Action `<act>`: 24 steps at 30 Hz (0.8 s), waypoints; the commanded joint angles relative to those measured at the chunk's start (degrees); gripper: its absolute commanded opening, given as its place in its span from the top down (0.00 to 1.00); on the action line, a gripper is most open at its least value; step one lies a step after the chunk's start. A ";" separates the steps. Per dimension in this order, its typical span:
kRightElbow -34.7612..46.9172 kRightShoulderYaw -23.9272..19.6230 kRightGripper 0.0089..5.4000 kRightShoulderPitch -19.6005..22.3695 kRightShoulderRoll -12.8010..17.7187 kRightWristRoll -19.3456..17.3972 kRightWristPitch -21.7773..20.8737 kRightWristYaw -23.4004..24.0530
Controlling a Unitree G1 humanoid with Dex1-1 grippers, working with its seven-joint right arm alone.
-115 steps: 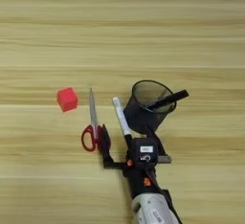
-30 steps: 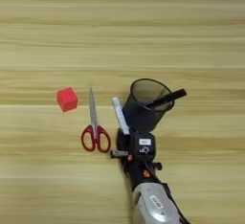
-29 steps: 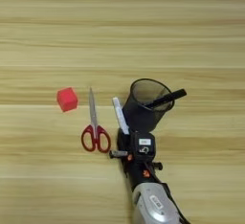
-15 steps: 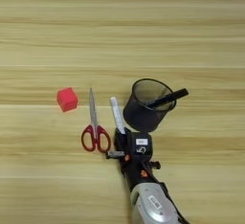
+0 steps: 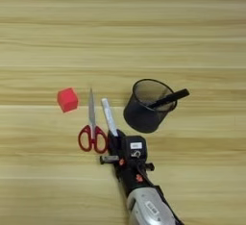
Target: Move the objects on the table
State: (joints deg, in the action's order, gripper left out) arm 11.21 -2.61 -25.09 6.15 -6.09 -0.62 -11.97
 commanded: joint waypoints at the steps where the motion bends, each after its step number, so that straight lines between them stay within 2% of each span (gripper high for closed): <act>1: 2.20 0.45 0.86 0.04 0.46 -0.85 0.20 -0.91; 24: 9.29 -1.28 0.86 0.88 1.96 -0.56 -1.87 -1.32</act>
State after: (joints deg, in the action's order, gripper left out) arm 16.67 -3.01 -25.69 6.89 -6.60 -0.70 -13.12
